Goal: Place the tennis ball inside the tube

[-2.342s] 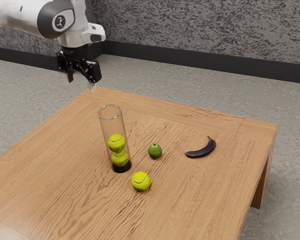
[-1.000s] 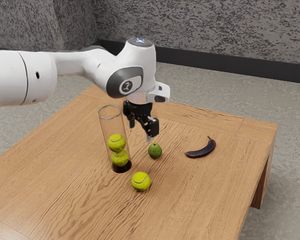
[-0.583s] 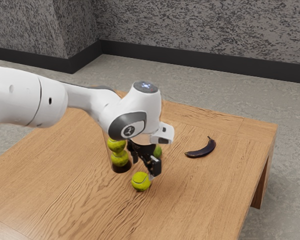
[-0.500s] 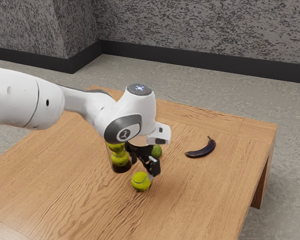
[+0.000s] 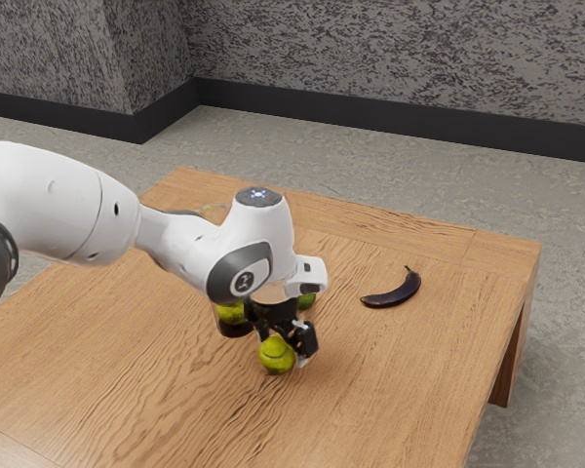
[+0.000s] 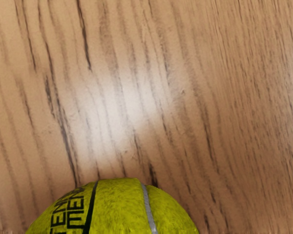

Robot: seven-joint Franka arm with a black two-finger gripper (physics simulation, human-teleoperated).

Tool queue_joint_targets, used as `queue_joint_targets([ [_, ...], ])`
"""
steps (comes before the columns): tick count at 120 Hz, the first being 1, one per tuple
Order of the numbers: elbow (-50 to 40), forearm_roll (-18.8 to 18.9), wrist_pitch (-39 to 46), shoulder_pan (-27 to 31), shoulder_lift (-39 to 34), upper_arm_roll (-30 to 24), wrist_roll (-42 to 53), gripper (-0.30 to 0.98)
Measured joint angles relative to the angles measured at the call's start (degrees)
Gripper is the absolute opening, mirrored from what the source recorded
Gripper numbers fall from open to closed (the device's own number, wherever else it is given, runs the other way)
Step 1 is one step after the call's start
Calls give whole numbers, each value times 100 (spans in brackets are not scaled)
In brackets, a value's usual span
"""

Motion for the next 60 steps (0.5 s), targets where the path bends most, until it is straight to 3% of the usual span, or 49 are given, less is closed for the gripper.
queue_joint_targets([
  [33,-67,-389,152,124,147,-5,124,68],
  [60,-65,-499,191,133,178,2,209,47],
])
